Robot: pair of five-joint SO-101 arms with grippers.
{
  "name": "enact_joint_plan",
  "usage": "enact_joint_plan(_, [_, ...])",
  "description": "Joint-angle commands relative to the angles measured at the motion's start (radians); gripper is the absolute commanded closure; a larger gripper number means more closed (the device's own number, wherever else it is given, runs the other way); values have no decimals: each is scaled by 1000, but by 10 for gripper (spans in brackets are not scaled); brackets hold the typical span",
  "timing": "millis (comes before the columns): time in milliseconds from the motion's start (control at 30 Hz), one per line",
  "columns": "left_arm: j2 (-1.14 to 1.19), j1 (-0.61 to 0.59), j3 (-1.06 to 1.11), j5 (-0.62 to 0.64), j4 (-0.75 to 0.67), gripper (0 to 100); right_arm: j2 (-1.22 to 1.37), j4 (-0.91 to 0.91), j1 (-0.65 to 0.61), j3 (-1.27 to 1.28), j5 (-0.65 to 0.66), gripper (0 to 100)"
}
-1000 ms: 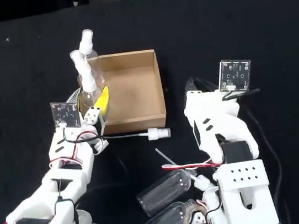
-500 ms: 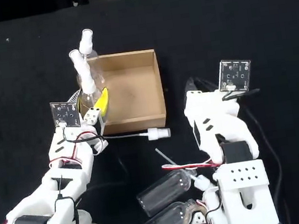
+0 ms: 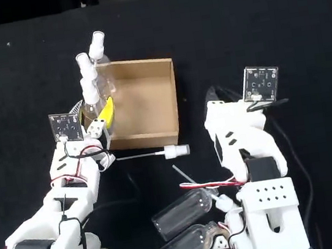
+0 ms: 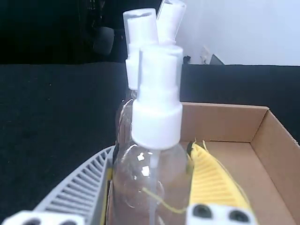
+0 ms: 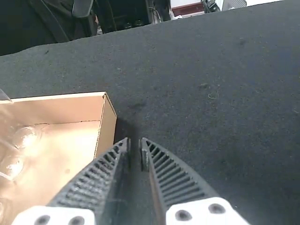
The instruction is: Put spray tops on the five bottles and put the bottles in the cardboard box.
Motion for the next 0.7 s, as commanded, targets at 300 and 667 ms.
enact_joint_plan(300, [-3,-19,-45,5,-26,856,47,-29,-18,-4,14,971])
enact_joint_plan(667, [-3,-21,-41,5,-25,780,47,-29,-18,-4,14,972])
